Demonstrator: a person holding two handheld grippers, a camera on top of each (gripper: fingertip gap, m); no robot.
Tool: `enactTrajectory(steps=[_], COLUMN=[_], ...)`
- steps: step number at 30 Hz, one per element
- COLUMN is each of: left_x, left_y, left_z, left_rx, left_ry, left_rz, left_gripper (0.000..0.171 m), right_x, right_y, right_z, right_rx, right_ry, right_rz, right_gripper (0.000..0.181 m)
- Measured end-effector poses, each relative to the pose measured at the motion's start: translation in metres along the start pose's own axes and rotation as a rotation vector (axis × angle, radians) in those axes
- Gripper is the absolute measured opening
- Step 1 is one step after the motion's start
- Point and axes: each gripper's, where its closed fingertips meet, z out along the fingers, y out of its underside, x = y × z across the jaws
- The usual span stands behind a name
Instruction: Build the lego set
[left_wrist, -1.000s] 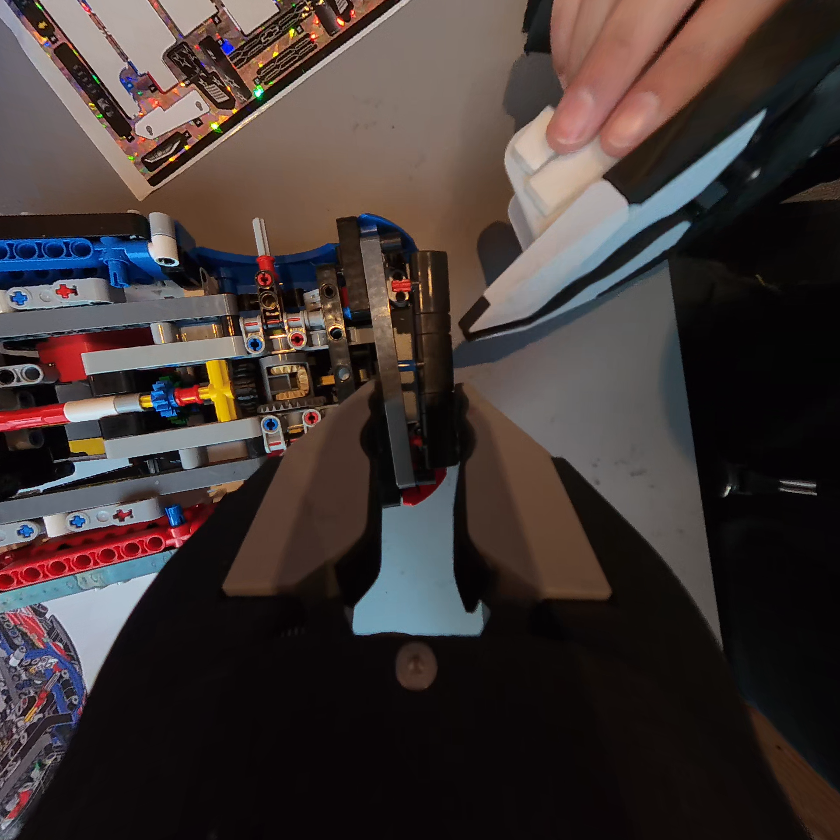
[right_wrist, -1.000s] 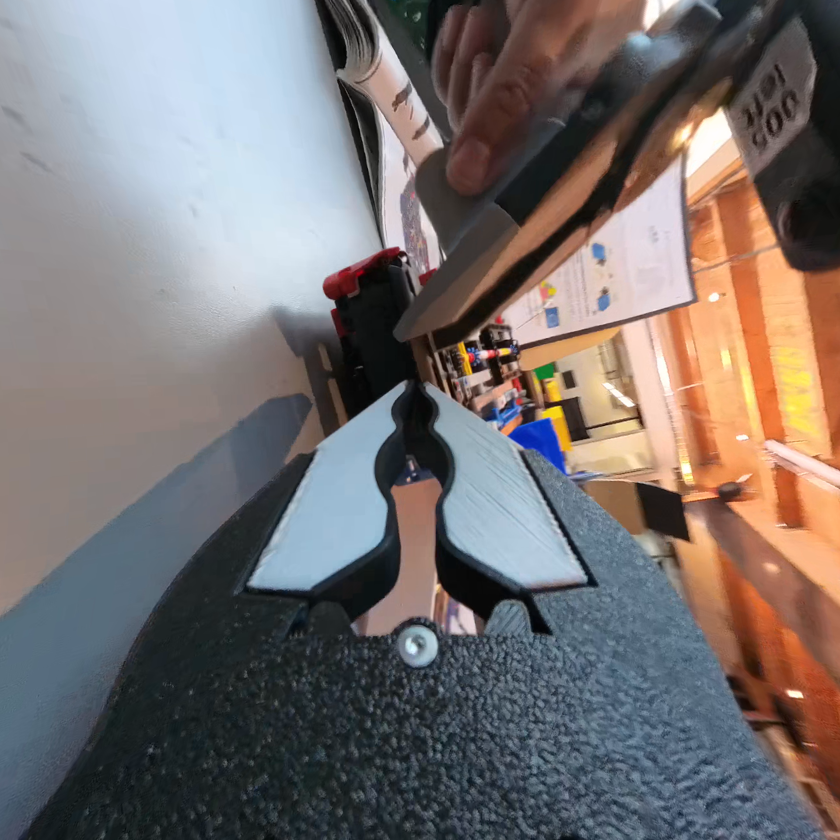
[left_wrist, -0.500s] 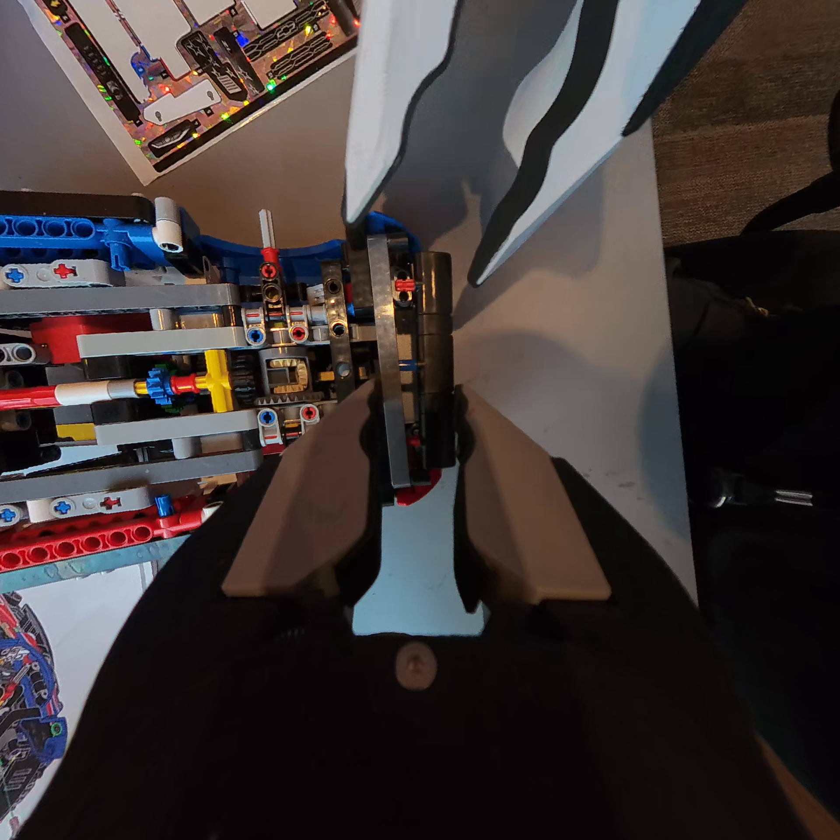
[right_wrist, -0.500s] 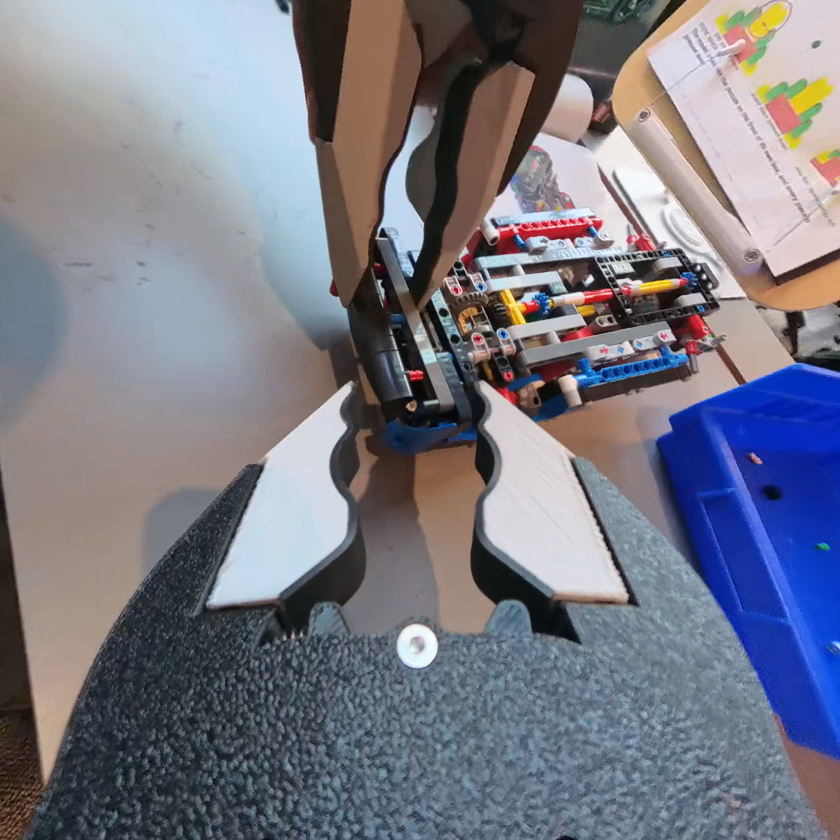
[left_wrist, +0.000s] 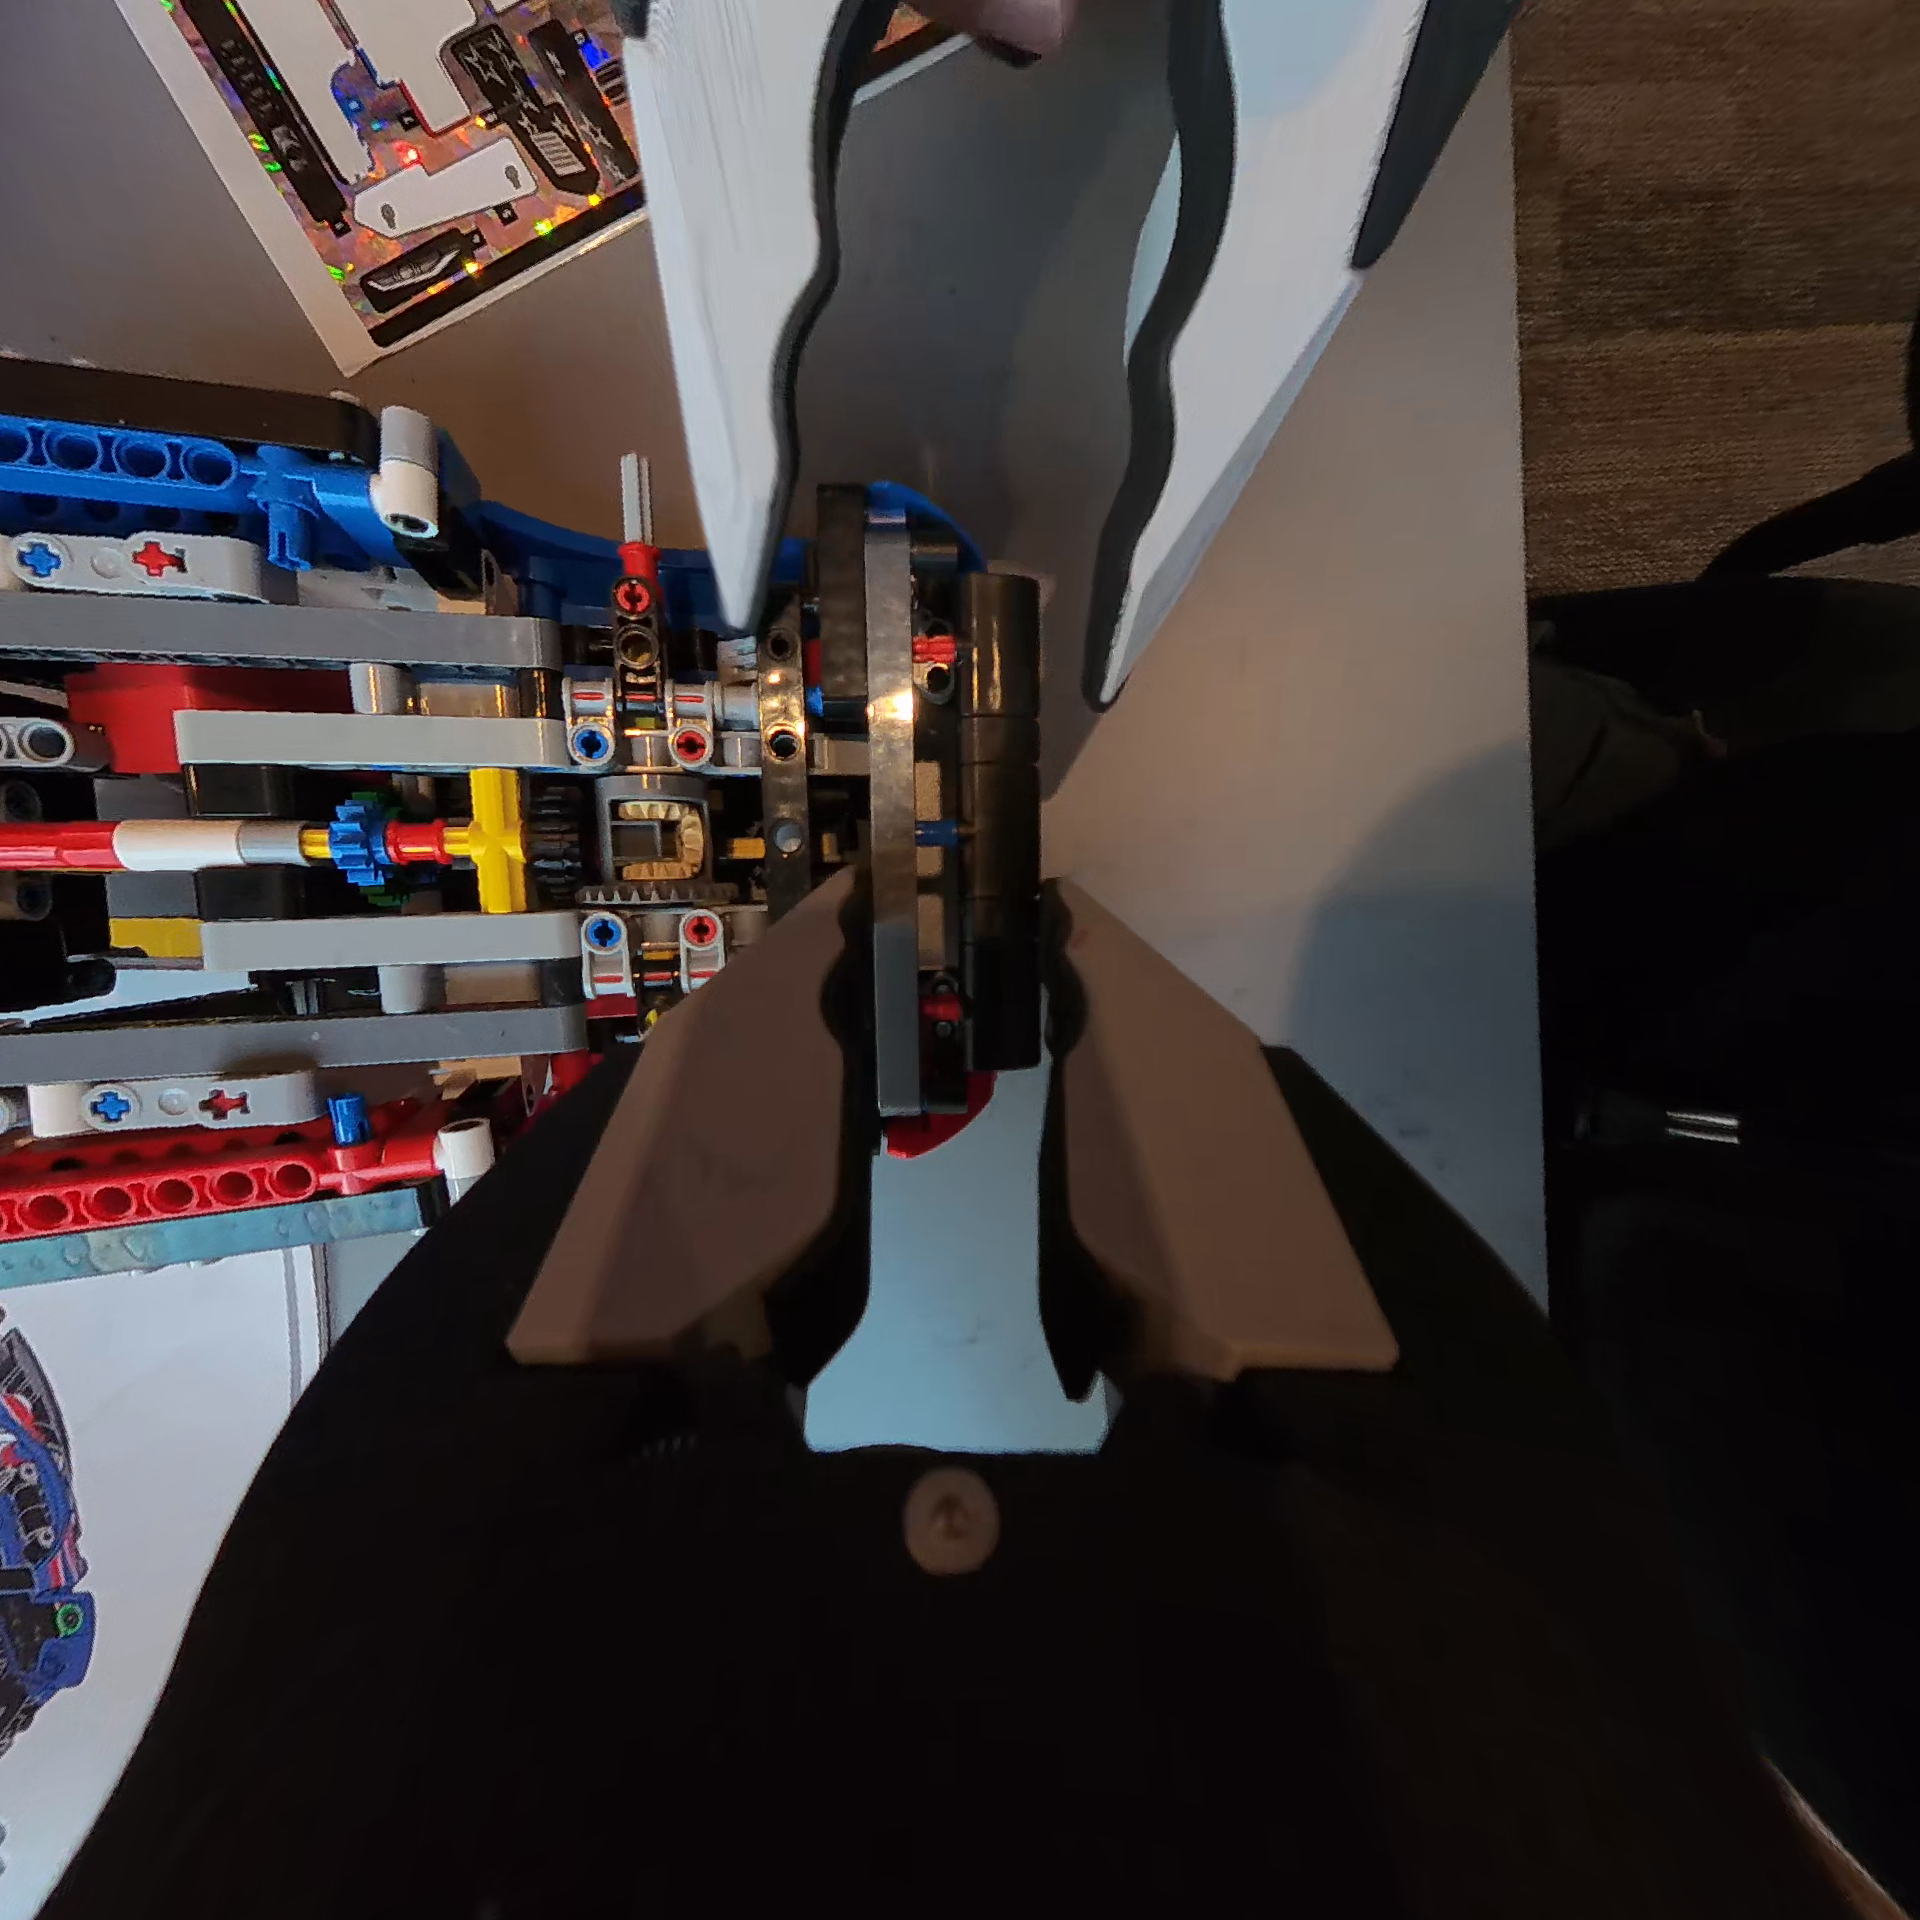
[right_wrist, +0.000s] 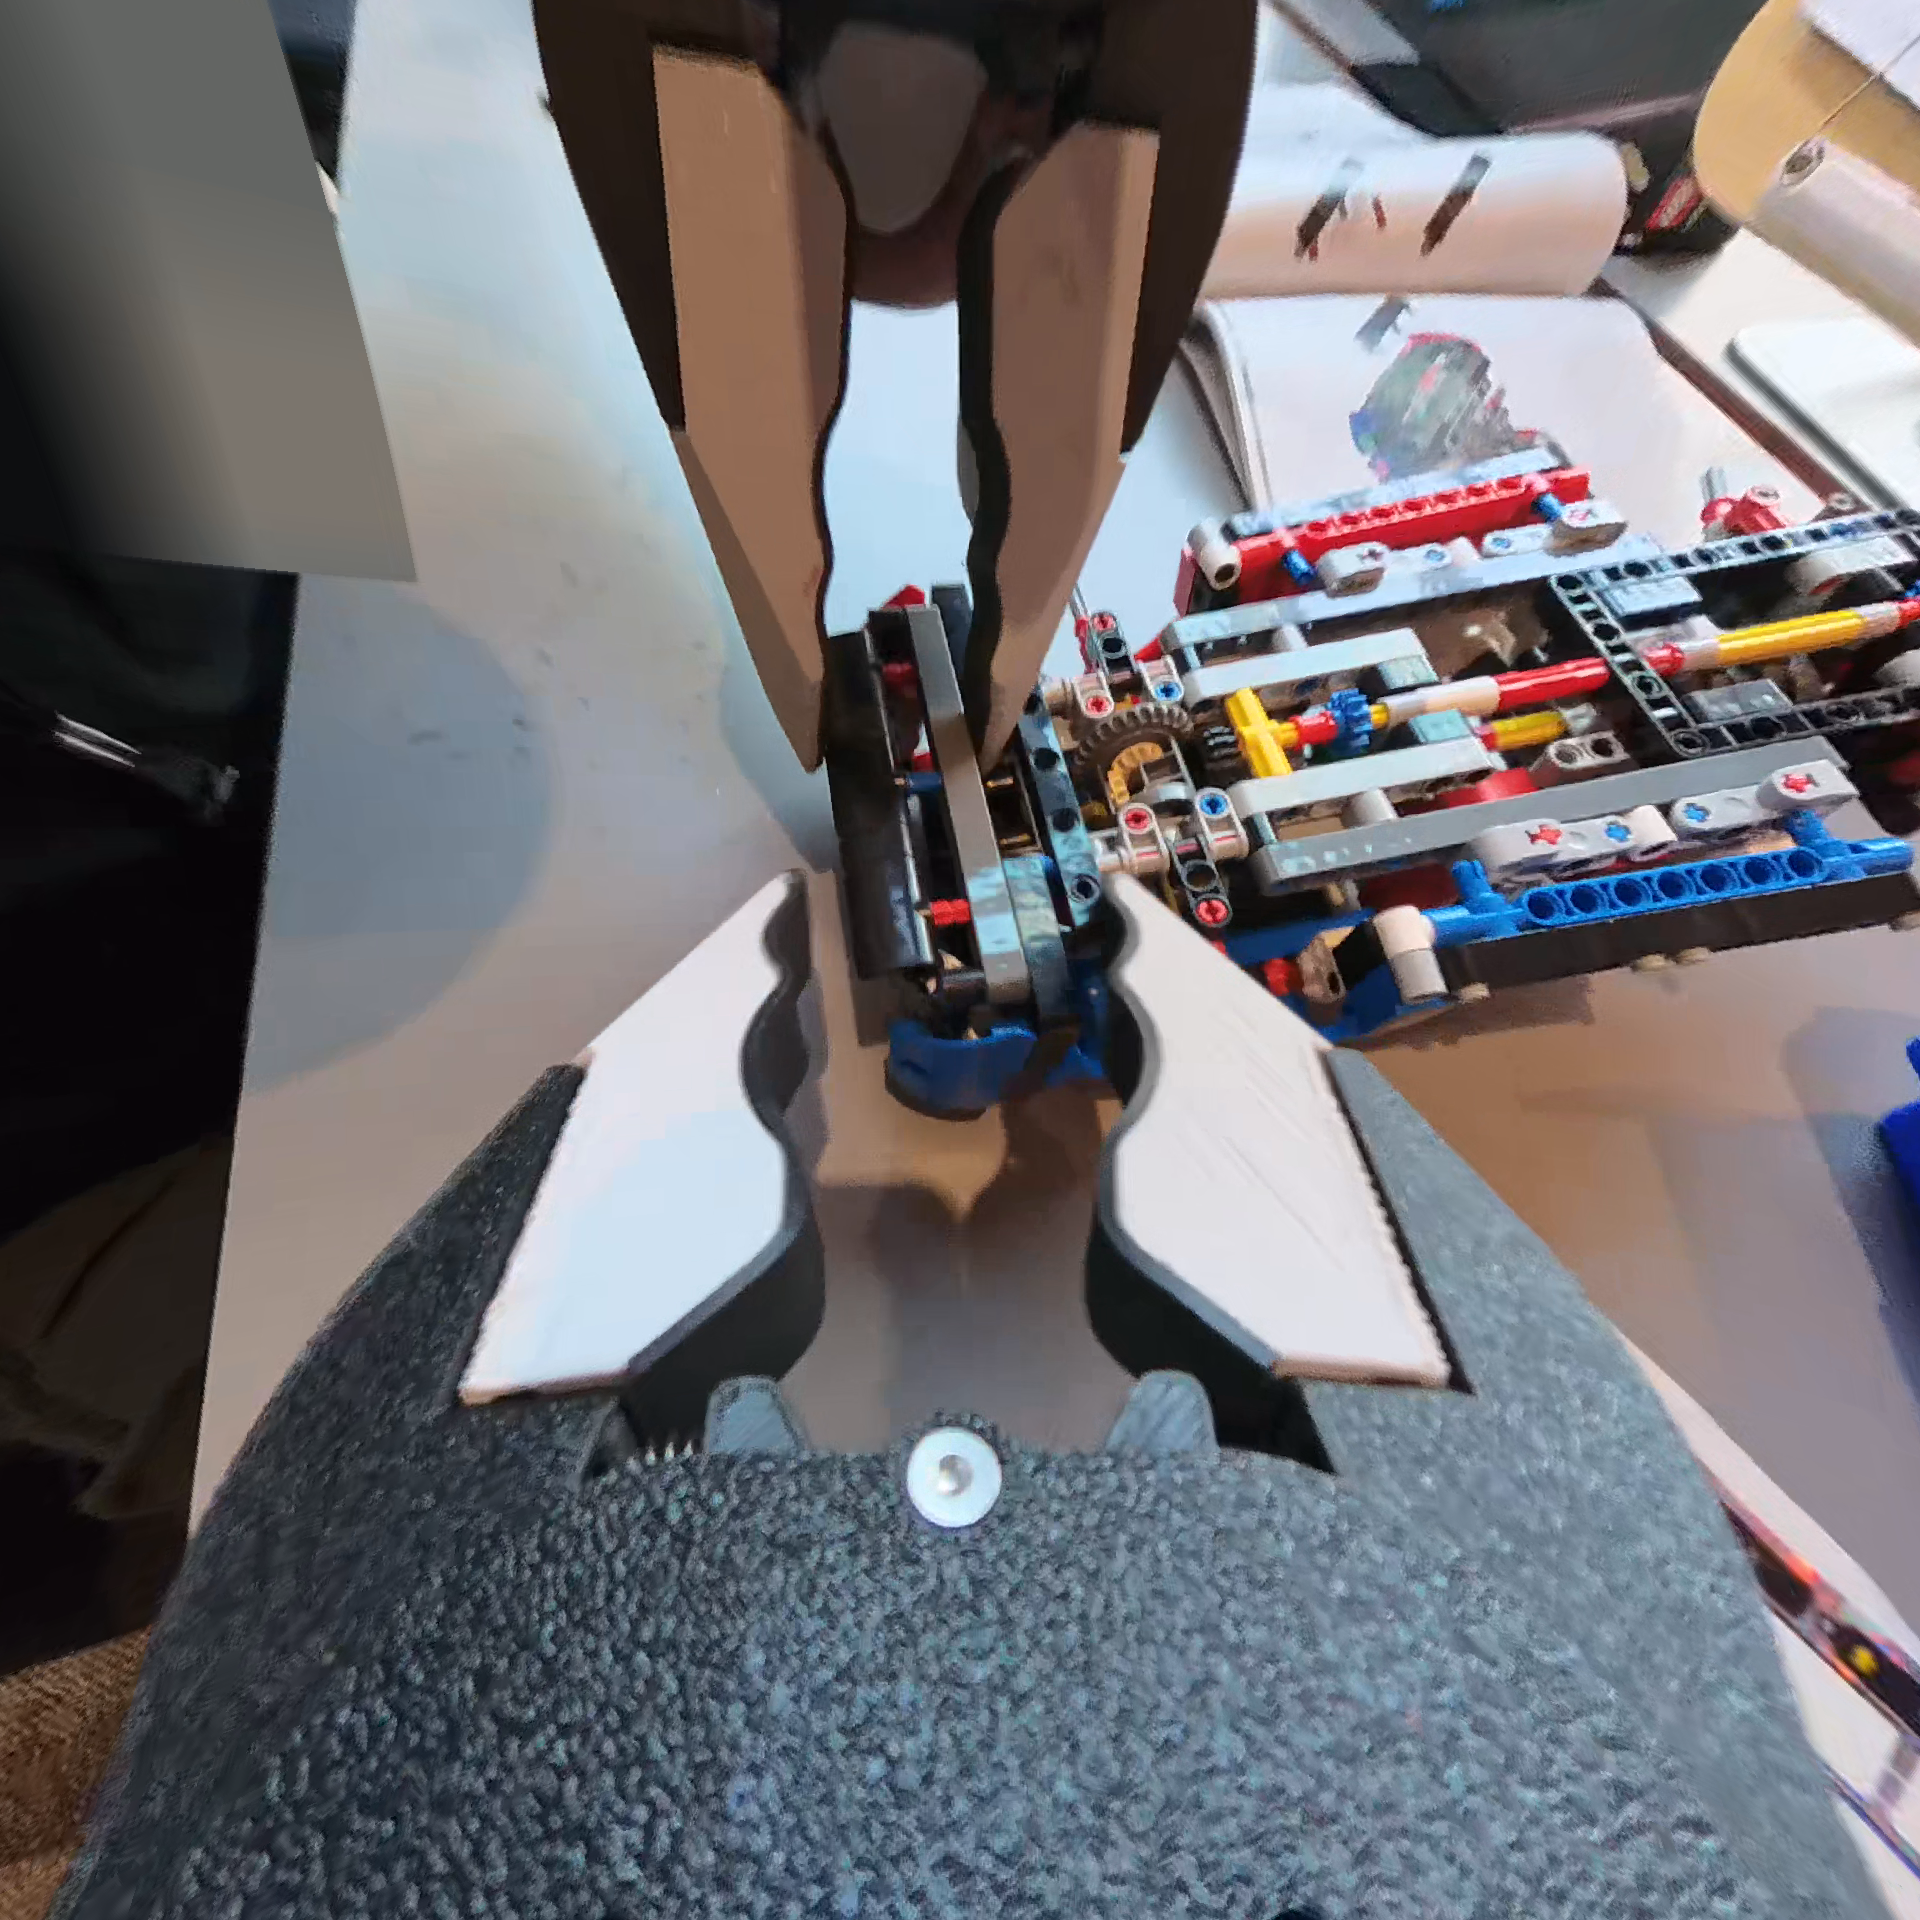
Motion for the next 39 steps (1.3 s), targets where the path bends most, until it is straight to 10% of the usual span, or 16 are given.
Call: enactTrajectory(steps=[2, 23, 39], left_x=[0.000, -0.004, -0.005], left_y=[-0.001, 0.000, -0.005], left_z=[0.000, 0.001, 0.003], left_rx=[-0.009, -0.041, -0.005], left_ry=[-0.002, -0.027, -0.008], left_rz=[-0.001, 0.003, 0.006], left_gripper=[0.029, 0.030, 0.028], right_x=[0.000, -0.005, 0.004], right_y=[-0.001, 0.003, -0.003], right_z=[0.001, -0.001, 0.011], right_rx=[0.030, 0.080, -0.030], right_ry=[-0.006, 0.002, 0.079], right_rz=[0.005, -0.060, -0.185], right_gripper=[0.032, 0.016, 0.040])
